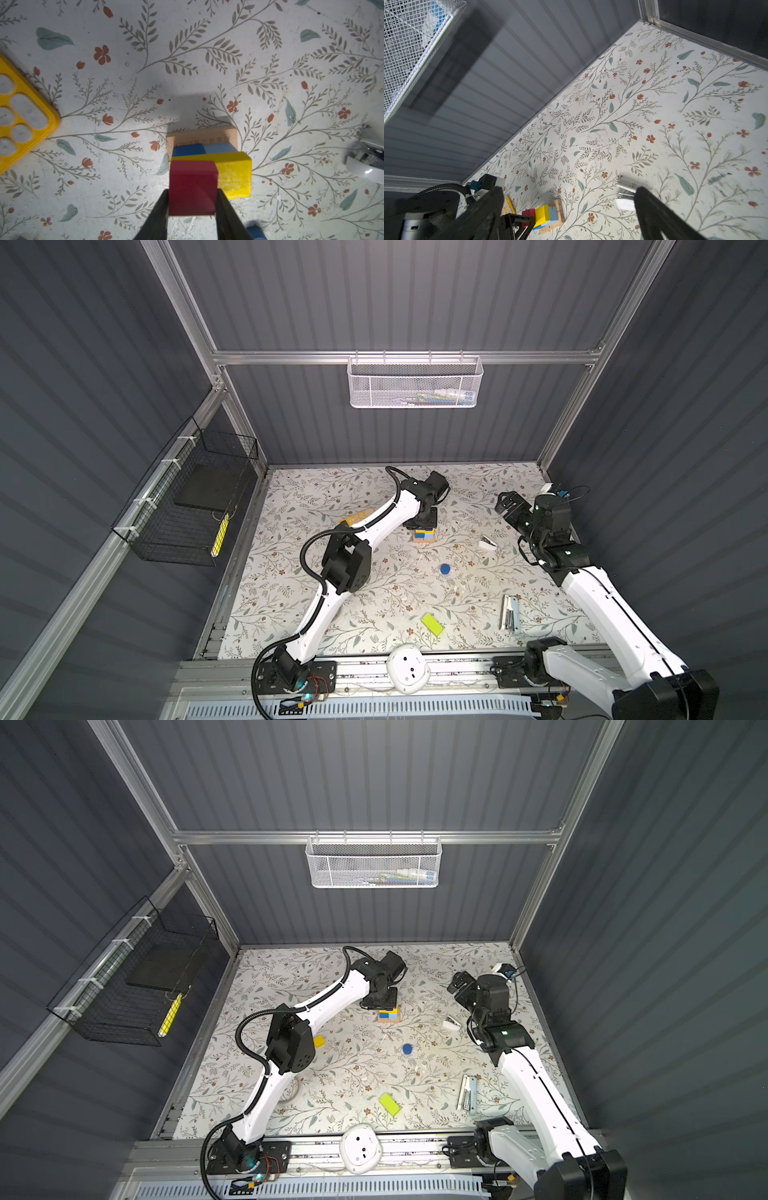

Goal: Build the wood block tower
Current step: 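Lower the pink cube onto the yellow block with the left gripper, then open the left gripper and release the pink cube on the stack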

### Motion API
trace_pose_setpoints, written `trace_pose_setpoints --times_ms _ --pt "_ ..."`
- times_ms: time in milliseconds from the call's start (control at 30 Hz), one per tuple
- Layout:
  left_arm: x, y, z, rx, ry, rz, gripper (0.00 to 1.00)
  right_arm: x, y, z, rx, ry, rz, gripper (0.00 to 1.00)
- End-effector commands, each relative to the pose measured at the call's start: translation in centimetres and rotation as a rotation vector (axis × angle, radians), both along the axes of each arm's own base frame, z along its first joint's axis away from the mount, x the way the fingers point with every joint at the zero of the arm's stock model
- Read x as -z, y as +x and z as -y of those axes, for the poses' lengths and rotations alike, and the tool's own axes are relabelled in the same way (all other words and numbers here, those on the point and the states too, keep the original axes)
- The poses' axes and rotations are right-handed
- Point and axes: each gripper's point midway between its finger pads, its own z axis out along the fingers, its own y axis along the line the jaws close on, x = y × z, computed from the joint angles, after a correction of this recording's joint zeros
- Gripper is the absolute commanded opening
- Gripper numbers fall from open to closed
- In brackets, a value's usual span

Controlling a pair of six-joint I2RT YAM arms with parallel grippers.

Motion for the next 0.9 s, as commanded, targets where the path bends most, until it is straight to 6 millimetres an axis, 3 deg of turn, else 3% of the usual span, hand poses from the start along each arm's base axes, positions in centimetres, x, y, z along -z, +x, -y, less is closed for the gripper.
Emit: trace_pose_setpoints --times_ms 0,867 --pt "-2.07 -0.35 0.09 -0.005 -0.032 0.019 0.38 0.26 0.20 0.02 0.004 0.011 0.001 0.99" --pt "-2.66 -0.49 0.08 -0.007 -0.044 0.027 0.37 0.38 0.31 -0.14 -0.002 0.018 -0.003 0.99"
